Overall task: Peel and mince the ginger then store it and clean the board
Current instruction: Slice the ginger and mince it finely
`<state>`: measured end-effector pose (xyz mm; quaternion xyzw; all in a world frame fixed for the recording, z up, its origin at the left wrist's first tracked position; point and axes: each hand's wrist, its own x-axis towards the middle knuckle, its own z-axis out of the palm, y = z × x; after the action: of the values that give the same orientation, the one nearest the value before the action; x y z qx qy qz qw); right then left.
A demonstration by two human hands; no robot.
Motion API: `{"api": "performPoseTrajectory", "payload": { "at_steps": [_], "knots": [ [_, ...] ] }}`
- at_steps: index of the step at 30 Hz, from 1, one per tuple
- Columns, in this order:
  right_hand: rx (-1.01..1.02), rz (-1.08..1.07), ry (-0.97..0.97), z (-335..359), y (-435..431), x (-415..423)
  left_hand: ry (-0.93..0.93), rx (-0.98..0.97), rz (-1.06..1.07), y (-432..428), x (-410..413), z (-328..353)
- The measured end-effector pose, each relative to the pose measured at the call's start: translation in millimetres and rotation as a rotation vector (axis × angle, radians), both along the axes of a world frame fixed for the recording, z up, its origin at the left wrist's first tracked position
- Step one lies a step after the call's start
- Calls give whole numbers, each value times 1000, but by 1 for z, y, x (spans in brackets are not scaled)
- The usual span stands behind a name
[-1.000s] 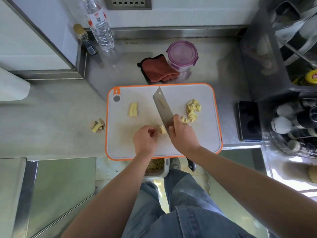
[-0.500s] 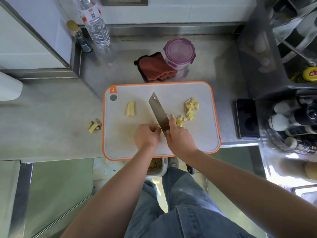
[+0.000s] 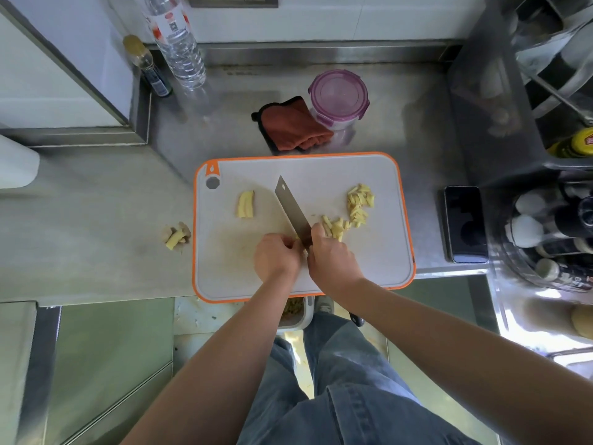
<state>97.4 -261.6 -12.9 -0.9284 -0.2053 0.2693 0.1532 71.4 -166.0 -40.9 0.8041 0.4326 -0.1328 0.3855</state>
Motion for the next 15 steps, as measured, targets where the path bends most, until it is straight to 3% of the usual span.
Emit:
{"api": "performPoseTrajectory", "payload": {
  "at_steps": [8, 15],
  "knots": [
    [-33, 13, -10, -6, -1, 2, -3, 0, -44, 3, 1, -2],
    [98, -64, 68, -9, -20, 18, -8, 63, -43, 0, 1, -2]
  ]
}}
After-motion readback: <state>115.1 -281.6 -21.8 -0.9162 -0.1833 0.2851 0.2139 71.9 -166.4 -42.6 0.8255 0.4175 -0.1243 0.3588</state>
